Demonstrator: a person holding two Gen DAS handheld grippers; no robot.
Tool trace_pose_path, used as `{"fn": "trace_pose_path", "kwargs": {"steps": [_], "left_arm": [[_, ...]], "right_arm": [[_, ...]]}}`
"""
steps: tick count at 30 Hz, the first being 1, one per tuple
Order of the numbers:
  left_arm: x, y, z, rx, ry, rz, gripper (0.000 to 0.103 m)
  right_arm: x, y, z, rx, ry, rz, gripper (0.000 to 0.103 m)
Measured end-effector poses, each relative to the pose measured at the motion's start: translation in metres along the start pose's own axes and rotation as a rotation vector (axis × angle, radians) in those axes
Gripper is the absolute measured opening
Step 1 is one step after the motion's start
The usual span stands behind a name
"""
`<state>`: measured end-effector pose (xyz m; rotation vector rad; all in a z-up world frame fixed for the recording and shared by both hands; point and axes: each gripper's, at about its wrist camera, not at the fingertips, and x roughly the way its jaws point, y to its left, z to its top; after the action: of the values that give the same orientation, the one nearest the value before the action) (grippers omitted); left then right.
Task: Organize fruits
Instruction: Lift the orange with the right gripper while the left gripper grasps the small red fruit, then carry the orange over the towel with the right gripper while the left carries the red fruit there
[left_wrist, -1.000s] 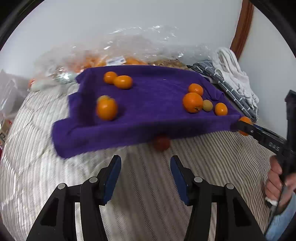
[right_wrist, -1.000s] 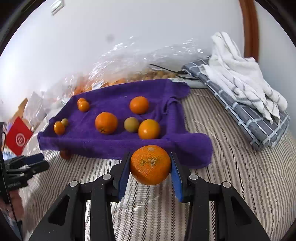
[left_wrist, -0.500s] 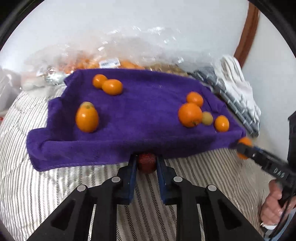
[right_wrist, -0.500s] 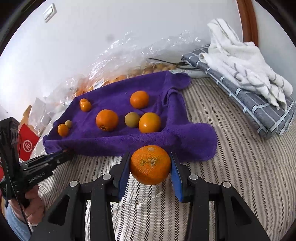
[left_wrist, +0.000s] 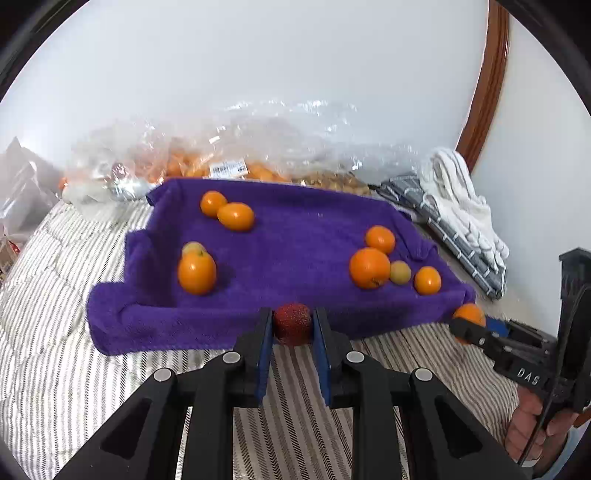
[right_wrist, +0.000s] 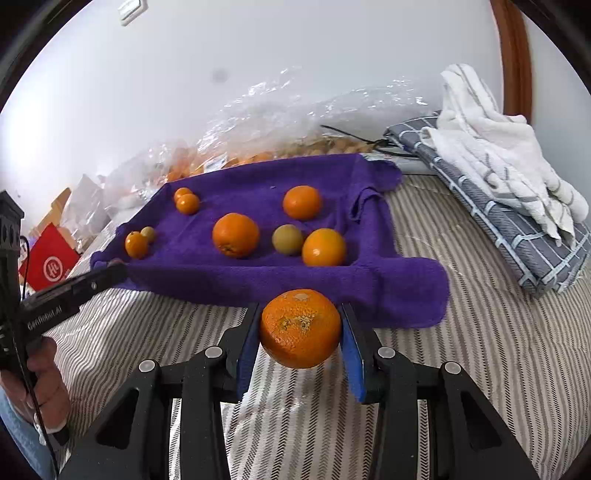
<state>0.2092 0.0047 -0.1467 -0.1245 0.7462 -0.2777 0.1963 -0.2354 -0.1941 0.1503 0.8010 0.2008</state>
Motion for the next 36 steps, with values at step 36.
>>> {"fn": "trace_pose_path", "kwargs": {"steps": [36], "left_arm": [[-0.028,0.042,0.016,-0.133,-0.133,0.074,0.02]], "right_arm": [[-0.025,0.007,0.025,0.037,-0.075,0.051,0.041]]}}
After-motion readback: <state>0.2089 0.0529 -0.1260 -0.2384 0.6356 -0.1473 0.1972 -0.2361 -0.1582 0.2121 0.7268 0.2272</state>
